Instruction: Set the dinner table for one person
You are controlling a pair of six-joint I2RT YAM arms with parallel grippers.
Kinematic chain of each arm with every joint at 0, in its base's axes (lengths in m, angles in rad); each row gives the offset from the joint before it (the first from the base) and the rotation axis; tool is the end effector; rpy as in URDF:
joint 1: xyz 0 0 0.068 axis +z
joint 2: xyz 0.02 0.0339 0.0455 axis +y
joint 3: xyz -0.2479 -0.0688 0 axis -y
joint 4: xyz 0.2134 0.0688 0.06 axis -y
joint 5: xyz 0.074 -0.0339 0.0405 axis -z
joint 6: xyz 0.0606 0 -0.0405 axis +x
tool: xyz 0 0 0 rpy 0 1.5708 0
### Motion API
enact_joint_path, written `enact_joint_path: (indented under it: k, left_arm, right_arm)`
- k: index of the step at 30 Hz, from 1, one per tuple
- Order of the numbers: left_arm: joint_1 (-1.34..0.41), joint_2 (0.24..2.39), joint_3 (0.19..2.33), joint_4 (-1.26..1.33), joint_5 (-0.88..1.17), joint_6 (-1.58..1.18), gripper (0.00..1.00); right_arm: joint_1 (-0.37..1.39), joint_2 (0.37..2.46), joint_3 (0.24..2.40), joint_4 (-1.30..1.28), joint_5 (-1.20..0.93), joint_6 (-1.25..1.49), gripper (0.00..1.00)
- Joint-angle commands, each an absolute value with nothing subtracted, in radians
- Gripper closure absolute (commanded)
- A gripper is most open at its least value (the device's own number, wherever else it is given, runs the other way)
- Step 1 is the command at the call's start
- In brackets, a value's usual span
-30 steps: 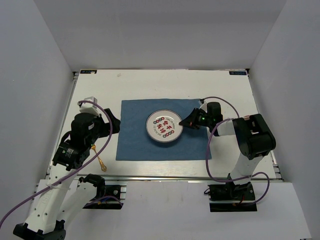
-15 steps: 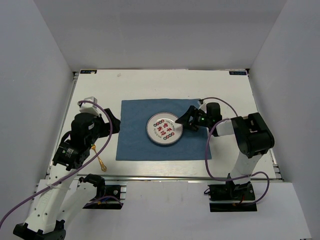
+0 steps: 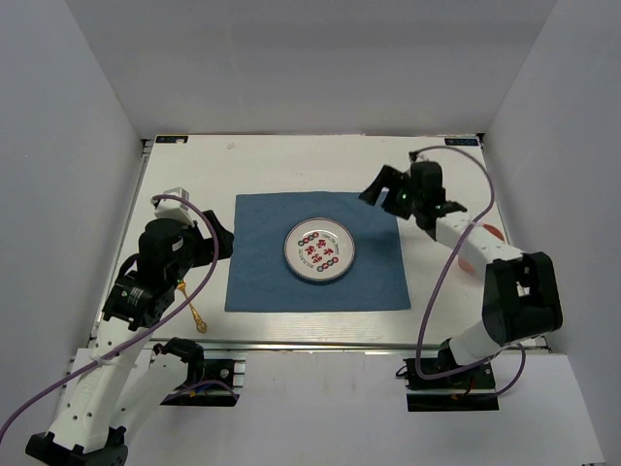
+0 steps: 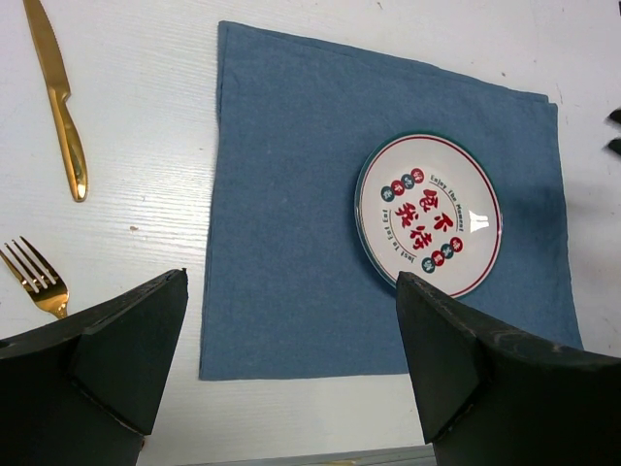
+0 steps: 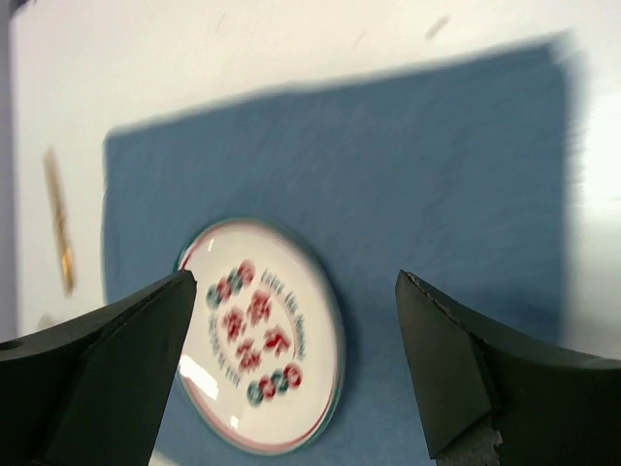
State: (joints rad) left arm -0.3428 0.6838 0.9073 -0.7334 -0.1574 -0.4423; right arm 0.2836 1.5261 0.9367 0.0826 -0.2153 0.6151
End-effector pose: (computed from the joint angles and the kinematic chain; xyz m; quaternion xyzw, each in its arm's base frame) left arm 0.1345 -0.0379 0.3106 -0.0825 0.8569 -0.1303 0.4919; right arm 0.3191 0.1065 0.2278 0.0876 0.8541 0.3025 0.4140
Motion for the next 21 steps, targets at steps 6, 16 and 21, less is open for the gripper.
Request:
enact_joint_path:
  k: [6, 16, 21]
  left_arm:
    - [-0.347, 0.672, 0.896, -0.726, -0.160, -0.443, 0.02]
    - [-0.347, 0.675, 0.896, -0.721, -0.143, -0.436, 0.02]
    - [-0.347, 0.695, 0.894, -0.715, -0.123, -0.426, 0.02]
  right_arm:
    - [0.272, 1.359, 1.193, -0.509, 0.540, 0.584, 0.11]
    - [0.155, 1.354, 1.233, -0.670, 0.790, 0.632, 0.14]
    - [0.091, 1.378, 1.201, -0.669, 0.769, 0.637, 0.16]
